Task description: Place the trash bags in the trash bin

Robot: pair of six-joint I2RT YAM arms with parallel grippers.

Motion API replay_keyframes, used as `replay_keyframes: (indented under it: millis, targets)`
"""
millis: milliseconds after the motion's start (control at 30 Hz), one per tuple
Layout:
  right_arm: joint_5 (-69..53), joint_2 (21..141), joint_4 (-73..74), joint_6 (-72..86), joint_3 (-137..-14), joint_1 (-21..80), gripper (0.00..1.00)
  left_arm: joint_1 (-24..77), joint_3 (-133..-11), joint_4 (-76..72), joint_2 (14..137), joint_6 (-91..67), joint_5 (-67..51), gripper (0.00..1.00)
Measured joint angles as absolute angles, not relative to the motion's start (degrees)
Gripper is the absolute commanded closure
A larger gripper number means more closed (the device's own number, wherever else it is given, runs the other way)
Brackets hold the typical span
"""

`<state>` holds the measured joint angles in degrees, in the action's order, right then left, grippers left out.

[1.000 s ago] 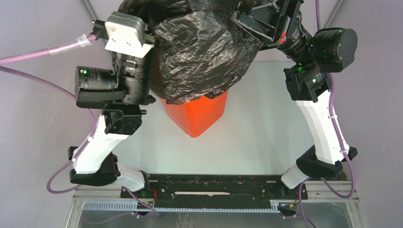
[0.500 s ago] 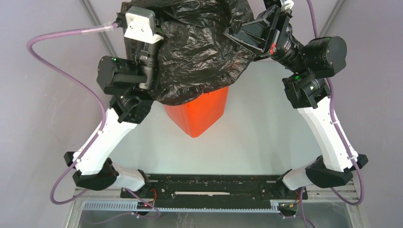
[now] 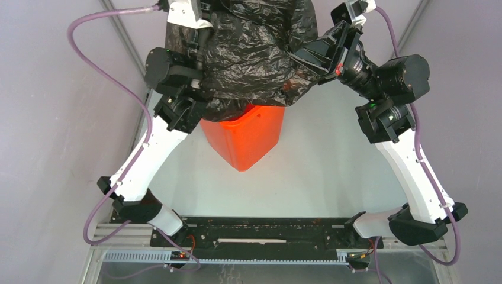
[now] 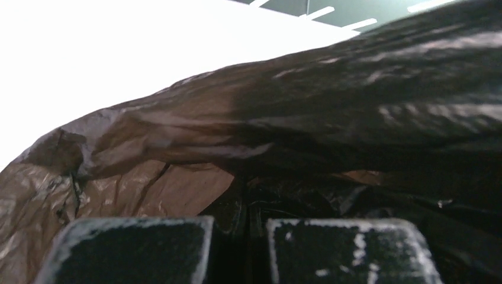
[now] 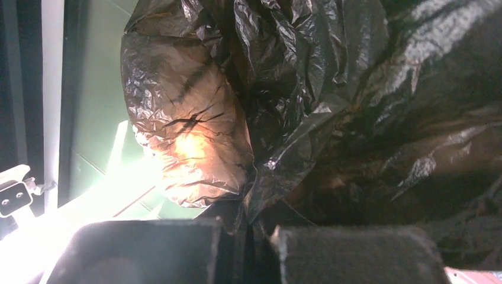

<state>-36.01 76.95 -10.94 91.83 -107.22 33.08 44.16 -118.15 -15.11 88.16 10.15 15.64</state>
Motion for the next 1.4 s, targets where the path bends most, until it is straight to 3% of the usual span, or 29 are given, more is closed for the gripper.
replay_keyframes:
  millis: [467, 633, 767, 1067, 1233, 1400]
  targets:
    - [-36.34, 76.6, -9.06, 92.6, -102.67, 30.92, 1.0, 31.68, -85.23, -11.84, 67.29, -10.68, 8.32, 1.0]
    - [-36.6, 76.6, -8.54, 92.6, -100.07, 26.65, 1.0, 26.2, -79.22, -9.28, 61.47, -14.57, 7.22, 1.0]
    - [-36.62, 76.6, -8.51, 92.51, -97.97, 23.88, 1.0, 25.39, -79.09, -6.33, 61.91, -17.3, 2.52, 0.79]
    - [-36.77, 77.82, -3.46, 90.15, -97.73, 22.55, 1.0, 30.28, -79.85, 4.14, 60.66, -21.1, -3.01, 0.22]
    - [-36.95, 79.96, -1.91, 89.3, -100.75, 22.48, 1.0, 30.37, -80.51, 12.29, 57.1, -20.58, -3.51, 0.11]
    - [-37.15, 80.2, -0.99, 88.75, -101.23, 21.65, 1.0, 30.37, -80.51, 19.22, 48.71, -18.81, -3.29, 0.13]
